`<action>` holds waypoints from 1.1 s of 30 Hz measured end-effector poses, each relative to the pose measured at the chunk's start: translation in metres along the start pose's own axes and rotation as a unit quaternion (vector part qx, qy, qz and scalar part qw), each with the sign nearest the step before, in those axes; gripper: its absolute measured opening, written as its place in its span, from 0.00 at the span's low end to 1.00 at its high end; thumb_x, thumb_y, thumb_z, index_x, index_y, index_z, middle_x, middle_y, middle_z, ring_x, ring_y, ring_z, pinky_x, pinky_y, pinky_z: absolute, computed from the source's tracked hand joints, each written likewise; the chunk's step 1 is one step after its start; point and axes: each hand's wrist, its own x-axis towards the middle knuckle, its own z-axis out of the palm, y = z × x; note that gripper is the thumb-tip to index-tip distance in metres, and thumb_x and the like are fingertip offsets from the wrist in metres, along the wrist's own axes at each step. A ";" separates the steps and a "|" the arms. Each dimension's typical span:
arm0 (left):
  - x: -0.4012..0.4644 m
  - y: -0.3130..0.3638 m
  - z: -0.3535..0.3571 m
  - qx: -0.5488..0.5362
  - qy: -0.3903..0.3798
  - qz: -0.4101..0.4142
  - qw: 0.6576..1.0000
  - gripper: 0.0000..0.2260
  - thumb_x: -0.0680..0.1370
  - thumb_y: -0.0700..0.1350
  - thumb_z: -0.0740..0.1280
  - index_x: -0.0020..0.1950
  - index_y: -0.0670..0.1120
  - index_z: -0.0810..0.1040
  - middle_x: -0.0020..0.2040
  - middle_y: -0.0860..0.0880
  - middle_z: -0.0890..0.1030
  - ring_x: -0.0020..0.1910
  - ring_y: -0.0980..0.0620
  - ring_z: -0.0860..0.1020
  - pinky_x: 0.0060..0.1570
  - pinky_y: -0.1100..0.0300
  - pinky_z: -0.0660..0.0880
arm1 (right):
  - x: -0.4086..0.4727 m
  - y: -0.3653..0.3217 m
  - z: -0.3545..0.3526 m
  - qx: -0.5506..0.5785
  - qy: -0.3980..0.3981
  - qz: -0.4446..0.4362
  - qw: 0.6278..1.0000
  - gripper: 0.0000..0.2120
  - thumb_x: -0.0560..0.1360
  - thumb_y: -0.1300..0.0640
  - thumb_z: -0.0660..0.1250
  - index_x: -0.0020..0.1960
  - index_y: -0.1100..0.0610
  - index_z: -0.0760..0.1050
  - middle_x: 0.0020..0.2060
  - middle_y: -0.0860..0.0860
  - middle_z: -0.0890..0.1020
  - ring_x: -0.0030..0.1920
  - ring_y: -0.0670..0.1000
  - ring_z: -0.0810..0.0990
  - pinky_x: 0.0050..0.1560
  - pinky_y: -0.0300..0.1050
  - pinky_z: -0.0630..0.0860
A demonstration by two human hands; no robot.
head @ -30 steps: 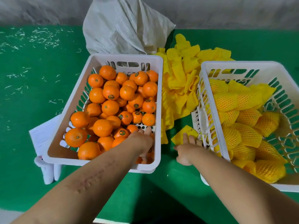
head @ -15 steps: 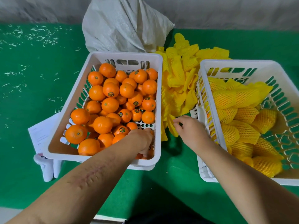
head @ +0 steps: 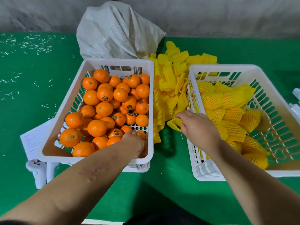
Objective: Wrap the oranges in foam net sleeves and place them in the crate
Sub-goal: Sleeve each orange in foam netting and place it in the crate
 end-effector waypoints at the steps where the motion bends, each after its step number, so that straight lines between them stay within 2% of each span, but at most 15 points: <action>1: 0.003 -0.001 -0.001 0.013 0.008 0.004 1.000 0.37 0.80 0.50 0.72 0.85 0.51 0.56 0.79 0.45 0.64 0.80 0.37 0.62 0.72 0.42 0.66 | 0.001 0.000 0.001 -0.017 -0.011 -0.004 1.000 0.18 0.82 0.57 0.64 0.71 0.50 0.73 0.60 0.50 0.81 0.53 0.56 0.81 0.56 0.53 0.73; 3: 0.008 -0.002 -0.003 0.025 0.030 0.006 0.999 0.34 0.80 0.55 0.71 0.82 0.52 0.63 0.73 0.47 0.71 0.73 0.40 0.71 0.61 0.46 0.73 | 0.002 0.002 0.001 -0.019 -0.015 0.001 1.000 0.16 0.82 0.56 0.64 0.69 0.51 0.75 0.59 0.51 0.81 0.52 0.56 0.81 0.55 0.53 0.72; 4: 0.009 -0.003 -0.005 0.024 0.037 0.007 0.999 0.33 0.79 0.57 0.71 0.81 0.52 0.65 0.70 0.48 0.73 0.70 0.41 0.73 0.55 0.48 0.73 | 0.003 0.003 0.001 -0.010 -0.013 0.010 1.000 0.16 0.81 0.57 0.64 0.68 0.52 0.76 0.58 0.51 0.81 0.51 0.57 0.81 0.55 0.53 0.72; 6: 0.010 -0.005 -0.006 0.011 0.049 0.013 0.999 0.31 0.77 0.58 0.72 0.78 0.54 0.68 0.65 0.50 0.75 0.65 0.42 0.76 0.51 0.49 0.76 | 0.005 0.002 0.000 0.008 -0.012 0.020 1.000 0.15 0.81 0.57 0.65 0.67 0.53 0.77 0.59 0.53 0.81 0.51 0.58 0.81 0.55 0.53 0.72; 8: 0.010 -0.009 -0.004 0.009 0.067 0.017 0.998 0.30 0.76 0.59 0.73 0.77 0.56 0.71 0.64 0.52 0.78 0.63 0.43 0.77 0.52 0.48 0.80 | 0.006 0.001 -0.001 0.026 -0.009 0.026 0.999 0.15 0.81 0.57 0.66 0.68 0.53 0.77 0.61 0.53 0.81 0.52 0.59 0.81 0.56 0.54 0.73; 13: 0.007 -0.012 -0.003 0.021 0.086 0.025 0.996 0.33 0.75 0.63 0.73 0.78 0.57 0.69 0.66 0.53 0.78 0.63 0.43 0.77 0.54 0.46 0.82 | 0.004 0.001 -0.003 0.059 0.006 0.046 0.997 0.15 0.81 0.56 0.67 0.67 0.53 0.77 0.60 0.54 0.81 0.52 0.61 0.80 0.54 0.53 0.74; 18: 0.008 -0.014 -0.003 0.027 0.084 0.035 0.996 0.32 0.77 0.64 0.69 0.79 0.58 0.66 0.65 0.54 0.79 0.59 0.43 0.79 0.52 0.50 0.82 | 0.003 0.000 -0.004 0.059 0.009 0.047 0.997 0.15 0.81 0.55 0.66 0.68 0.53 0.77 0.62 0.52 0.81 0.52 0.60 0.80 0.54 0.52 0.74; 21: 0.007 -0.015 -0.003 0.000 0.083 0.024 0.996 0.33 0.76 0.65 0.71 0.79 0.59 0.67 0.65 0.54 0.79 0.57 0.44 0.80 0.52 0.51 0.82 | 0.003 0.000 -0.005 0.061 0.011 0.047 0.997 0.15 0.81 0.55 0.66 0.68 0.53 0.77 0.62 0.52 0.81 0.52 0.60 0.80 0.55 0.52 0.74; 25: 0.002 -0.020 -0.005 -0.056 0.082 0.000 0.995 0.35 0.73 0.67 0.73 0.78 0.59 0.68 0.56 0.56 0.77 0.50 0.47 0.77 0.46 0.54 0.79 | 0.002 0.000 -0.007 0.078 0.011 0.053 0.996 0.15 0.82 0.55 0.65 0.68 0.53 0.76 0.62 0.52 0.81 0.52 0.60 0.80 0.53 0.53 0.76; 27: -0.002 -0.020 -0.005 -0.084 0.079 -0.007 0.993 0.35 0.73 0.66 0.74 0.77 0.58 0.69 0.56 0.56 0.77 0.51 0.47 0.78 0.52 0.53 0.82 | 0.002 0.001 -0.007 0.086 0.015 0.055 0.995 0.15 0.81 0.55 0.65 0.68 0.53 0.76 0.61 0.52 0.81 0.52 0.60 0.80 0.51 0.53 0.77; 29: -0.005 -0.022 -0.004 -0.113 0.087 -0.008 0.990 0.36 0.72 0.65 0.76 0.76 0.57 0.70 0.61 0.54 0.78 0.55 0.46 0.79 0.58 0.49 0.82 | 0.002 0.001 -0.007 0.085 0.017 0.055 0.995 0.15 0.81 0.55 0.65 0.68 0.53 0.76 0.60 0.52 0.81 0.52 0.60 0.80 0.50 0.52 0.77; 31: -0.008 -0.025 -0.003 -0.142 0.104 -0.001 0.984 0.37 0.72 0.64 0.77 0.78 0.56 0.69 0.64 0.52 0.77 0.58 0.45 0.80 0.59 0.48 0.82 | 0.002 0.001 -0.007 0.081 0.017 0.053 0.995 0.15 0.81 0.55 0.65 0.68 0.53 0.76 0.60 0.53 0.82 0.52 0.60 0.80 0.49 0.52 0.76; 33: -0.011 -0.028 -0.003 -0.140 0.143 0.003 0.980 0.41 0.72 0.64 0.77 0.80 0.55 0.65 0.64 0.50 0.75 0.57 0.44 0.79 0.56 0.48 0.83 | 0.002 0.002 -0.006 0.082 0.017 0.054 0.995 0.15 0.82 0.55 0.65 0.68 0.53 0.76 0.60 0.53 0.81 0.52 0.60 0.80 0.49 0.52 0.76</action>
